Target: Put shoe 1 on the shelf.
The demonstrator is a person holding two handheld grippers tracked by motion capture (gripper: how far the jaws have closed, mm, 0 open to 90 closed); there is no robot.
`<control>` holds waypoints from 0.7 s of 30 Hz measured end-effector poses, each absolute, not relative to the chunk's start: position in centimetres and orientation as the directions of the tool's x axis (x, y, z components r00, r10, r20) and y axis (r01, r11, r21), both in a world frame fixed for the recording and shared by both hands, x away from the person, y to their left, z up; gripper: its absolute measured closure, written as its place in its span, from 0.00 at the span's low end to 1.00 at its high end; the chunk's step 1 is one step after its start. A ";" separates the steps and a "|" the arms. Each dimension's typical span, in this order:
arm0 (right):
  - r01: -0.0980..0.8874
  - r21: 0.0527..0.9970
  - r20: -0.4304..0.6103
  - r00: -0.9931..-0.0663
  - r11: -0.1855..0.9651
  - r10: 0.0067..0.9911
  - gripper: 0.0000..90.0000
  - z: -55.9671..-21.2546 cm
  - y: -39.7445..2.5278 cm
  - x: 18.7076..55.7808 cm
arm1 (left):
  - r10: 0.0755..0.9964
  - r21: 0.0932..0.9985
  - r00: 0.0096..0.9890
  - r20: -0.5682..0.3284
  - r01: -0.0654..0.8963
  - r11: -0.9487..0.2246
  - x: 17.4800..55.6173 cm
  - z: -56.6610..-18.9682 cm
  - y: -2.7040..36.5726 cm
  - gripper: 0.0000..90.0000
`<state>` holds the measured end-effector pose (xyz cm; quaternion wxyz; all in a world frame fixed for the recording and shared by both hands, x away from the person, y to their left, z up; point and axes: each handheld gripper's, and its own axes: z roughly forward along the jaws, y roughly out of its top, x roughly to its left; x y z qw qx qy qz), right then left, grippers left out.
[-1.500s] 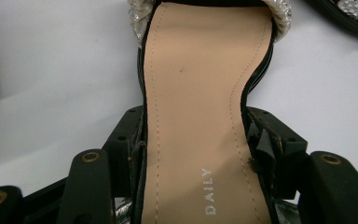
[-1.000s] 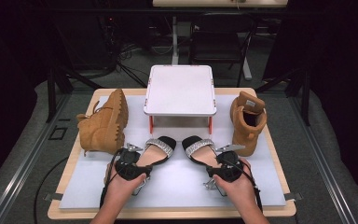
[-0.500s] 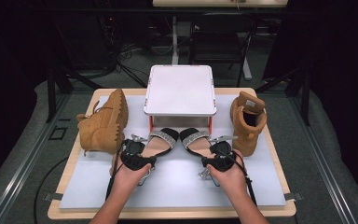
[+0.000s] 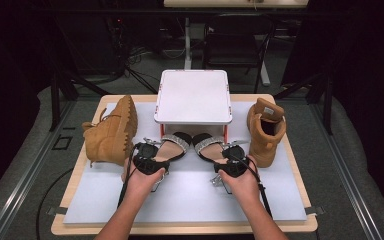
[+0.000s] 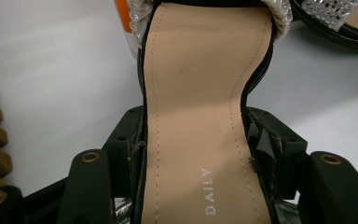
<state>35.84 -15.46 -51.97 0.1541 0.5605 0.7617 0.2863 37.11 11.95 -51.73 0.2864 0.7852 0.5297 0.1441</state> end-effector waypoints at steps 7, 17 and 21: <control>0.777 0.598 0.079 -0.304 0.199 0.949 0.46 -52.3 -15.4 36.3 | 0.921 0.594 0.382 -0.076 0.760 -0.265 37.6 -52.1 11.3 0.47; 0.778 0.601 0.082 -0.287 0.182 0.954 0.46 -52.5 -14.8 36.4 | 0.928 0.594 0.361 -0.090 0.768 -0.241 37.6 -52.5 11.1 0.47; 0.776 0.606 0.093 -0.289 0.176 0.953 0.45 -52.7 -14.9 36.3 | 0.927 0.594 0.367 -0.081 0.765 -0.251 37.4 -53.1 11.1 0.47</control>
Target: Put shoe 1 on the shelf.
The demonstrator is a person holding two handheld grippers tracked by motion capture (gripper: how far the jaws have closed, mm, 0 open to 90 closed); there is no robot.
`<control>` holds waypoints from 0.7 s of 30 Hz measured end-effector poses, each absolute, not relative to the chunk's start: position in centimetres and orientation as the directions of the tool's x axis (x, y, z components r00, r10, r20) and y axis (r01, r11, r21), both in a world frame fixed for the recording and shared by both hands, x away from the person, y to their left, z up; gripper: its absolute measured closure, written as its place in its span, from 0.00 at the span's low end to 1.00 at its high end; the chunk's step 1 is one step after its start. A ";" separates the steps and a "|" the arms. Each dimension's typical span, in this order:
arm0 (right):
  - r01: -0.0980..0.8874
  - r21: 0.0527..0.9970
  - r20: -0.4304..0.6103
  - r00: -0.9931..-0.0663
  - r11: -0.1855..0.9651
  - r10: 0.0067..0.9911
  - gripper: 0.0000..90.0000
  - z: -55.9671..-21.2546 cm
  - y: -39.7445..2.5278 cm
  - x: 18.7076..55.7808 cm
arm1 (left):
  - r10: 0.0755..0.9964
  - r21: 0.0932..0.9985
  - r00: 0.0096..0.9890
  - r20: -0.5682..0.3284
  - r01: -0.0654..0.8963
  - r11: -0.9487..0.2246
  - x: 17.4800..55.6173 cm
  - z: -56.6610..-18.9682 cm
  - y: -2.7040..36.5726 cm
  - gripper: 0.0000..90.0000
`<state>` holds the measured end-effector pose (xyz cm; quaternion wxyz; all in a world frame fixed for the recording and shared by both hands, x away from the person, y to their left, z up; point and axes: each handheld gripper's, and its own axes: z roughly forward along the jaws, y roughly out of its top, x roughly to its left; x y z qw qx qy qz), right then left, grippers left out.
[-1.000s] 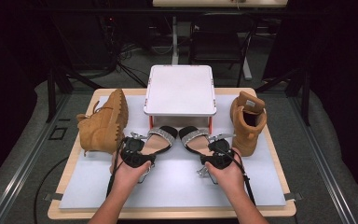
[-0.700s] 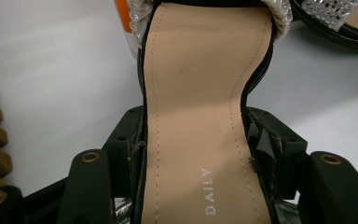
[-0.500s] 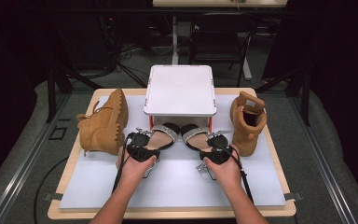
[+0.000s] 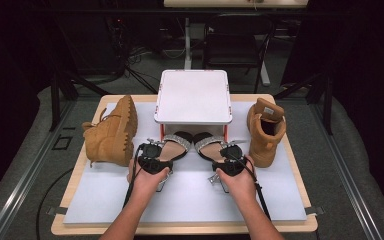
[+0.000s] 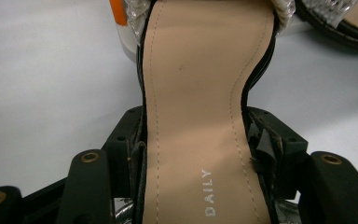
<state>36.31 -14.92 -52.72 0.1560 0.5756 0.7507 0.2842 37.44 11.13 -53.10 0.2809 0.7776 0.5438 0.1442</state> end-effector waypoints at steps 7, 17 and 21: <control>0.770 0.614 0.102 -0.297 0.175 0.949 0.44 -52.9 -15.0 36.1 | 0.921 0.603 0.378 -0.095 0.758 -0.249 37.4 -53.2 11.3 0.45; 0.760 0.627 0.111 -0.308 0.174 0.945 0.43 -52.1 -15.4 35.8 | 0.917 0.621 0.380 -0.120 0.749 -0.230 37.4 -51.6 11.9 0.44; 0.730 0.661 0.101 -0.319 0.176 0.942 0.44 -51.2 -15.5 35.4 | 0.913 0.633 0.391 -0.119 0.738 -0.233 37.2 -50.7 12.3 0.44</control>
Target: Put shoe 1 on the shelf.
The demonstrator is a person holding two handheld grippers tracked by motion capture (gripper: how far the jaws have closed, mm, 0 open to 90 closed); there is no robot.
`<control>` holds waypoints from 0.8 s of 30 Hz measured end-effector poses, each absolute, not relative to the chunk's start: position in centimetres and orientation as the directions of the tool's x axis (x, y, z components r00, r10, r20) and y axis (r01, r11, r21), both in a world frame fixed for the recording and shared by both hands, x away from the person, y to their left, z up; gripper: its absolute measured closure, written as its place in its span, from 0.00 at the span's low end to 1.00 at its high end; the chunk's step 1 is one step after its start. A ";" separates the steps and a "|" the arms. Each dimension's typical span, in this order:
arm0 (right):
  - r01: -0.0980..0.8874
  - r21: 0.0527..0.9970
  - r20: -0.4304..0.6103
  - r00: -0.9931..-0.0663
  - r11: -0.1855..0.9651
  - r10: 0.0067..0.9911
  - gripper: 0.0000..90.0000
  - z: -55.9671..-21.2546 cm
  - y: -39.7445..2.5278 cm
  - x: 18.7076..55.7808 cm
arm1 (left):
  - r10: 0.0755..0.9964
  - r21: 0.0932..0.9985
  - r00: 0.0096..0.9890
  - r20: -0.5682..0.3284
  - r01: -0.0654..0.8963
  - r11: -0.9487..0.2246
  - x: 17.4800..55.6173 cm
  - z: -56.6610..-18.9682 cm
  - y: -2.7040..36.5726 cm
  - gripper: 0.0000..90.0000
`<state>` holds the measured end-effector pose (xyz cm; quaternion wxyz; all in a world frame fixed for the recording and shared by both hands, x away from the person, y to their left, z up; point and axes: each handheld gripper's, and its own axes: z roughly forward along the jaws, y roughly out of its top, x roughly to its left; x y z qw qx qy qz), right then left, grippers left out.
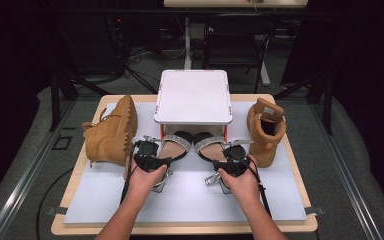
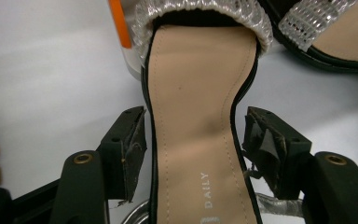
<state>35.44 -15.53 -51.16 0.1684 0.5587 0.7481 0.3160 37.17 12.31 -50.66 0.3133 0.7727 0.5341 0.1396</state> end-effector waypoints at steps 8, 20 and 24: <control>0.678 0.704 0.066 -0.359 0.212 0.931 0.47 -49.2 -15.8 34.4 | 0.906 0.662 0.407 -0.118 0.712 -0.234 36.0 -49.4 13.3 0.46; 0.633 0.726 0.033 -0.423 0.270 0.905 0.52 -48.2 -17.1 32.5 | 0.896 0.695 0.432 -0.100 0.675 -0.248 34.5 -49.1 15.3 0.48; 0.614 0.740 0.030 -0.439 0.275 0.898 0.52 -47.9 -17.5 31.9 | 0.891 0.704 0.443 -0.101 0.665 -0.251 33.8 -48.8 15.8 0.48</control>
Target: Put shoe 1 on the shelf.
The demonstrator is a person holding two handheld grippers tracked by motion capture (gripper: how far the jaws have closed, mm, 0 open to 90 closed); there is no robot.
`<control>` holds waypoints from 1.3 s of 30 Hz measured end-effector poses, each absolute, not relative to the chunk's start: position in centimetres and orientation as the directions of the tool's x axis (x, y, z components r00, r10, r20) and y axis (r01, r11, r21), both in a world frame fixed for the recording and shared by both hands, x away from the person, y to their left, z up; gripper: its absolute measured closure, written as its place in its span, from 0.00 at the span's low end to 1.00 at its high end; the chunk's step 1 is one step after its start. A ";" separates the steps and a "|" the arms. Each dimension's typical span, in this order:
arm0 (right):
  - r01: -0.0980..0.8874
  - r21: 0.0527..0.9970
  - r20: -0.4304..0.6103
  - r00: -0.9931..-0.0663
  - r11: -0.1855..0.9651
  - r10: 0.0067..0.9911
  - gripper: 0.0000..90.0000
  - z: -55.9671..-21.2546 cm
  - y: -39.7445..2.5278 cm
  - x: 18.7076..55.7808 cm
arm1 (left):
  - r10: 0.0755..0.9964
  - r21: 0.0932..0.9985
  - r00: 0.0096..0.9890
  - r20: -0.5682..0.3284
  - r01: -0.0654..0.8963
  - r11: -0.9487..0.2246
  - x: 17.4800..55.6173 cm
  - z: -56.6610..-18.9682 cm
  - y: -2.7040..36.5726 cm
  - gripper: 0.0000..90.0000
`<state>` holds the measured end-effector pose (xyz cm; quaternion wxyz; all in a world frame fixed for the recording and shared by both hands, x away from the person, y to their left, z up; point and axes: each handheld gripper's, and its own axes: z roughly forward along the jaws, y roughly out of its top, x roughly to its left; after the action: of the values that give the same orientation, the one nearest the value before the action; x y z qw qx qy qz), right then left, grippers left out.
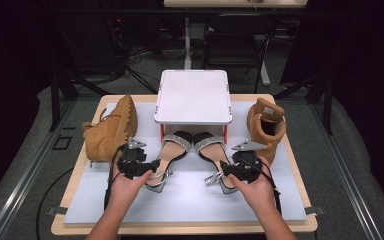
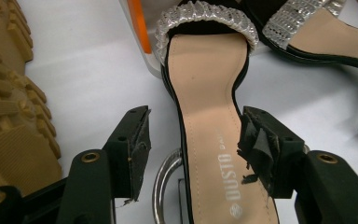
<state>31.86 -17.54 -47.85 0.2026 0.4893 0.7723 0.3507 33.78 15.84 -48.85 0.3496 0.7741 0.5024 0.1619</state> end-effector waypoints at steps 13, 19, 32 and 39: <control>0.593 0.755 0.026 -0.454 0.280 0.891 0.54 -47.6 -20.5 29.3 | 0.873 0.736 0.475 -0.107 0.629 -0.252 30.5 -48.0 19.2 0.49; 0.584 0.766 0.037 -0.458 0.270 0.888 0.51 -48.2 -22.1 28.0 | 0.860 0.735 0.496 -0.119 0.626 -0.260 29.0 -48.9 20.4 0.47; 0.609 0.740 0.057 -0.480 0.285 0.876 0.47 -51.1 -22.8 26.6 | 0.840 0.728 0.518 -0.164 0.638 -0.252 27.2 -51.7 21.7 0.45; 0.608 0.736 0.066 -0.502 0.298 0.862 0.44 -52.4 -22.3 26.2 | 0.822 0.726 0.545 -0.166 0.631 -0.272 27.3 -53.0 20.6 0.43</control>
<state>26.20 -22.34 -52.41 0.1746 0.4675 0.7864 0.3640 27.28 20.61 -52.99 0.3893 0.7880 0.4610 0.1223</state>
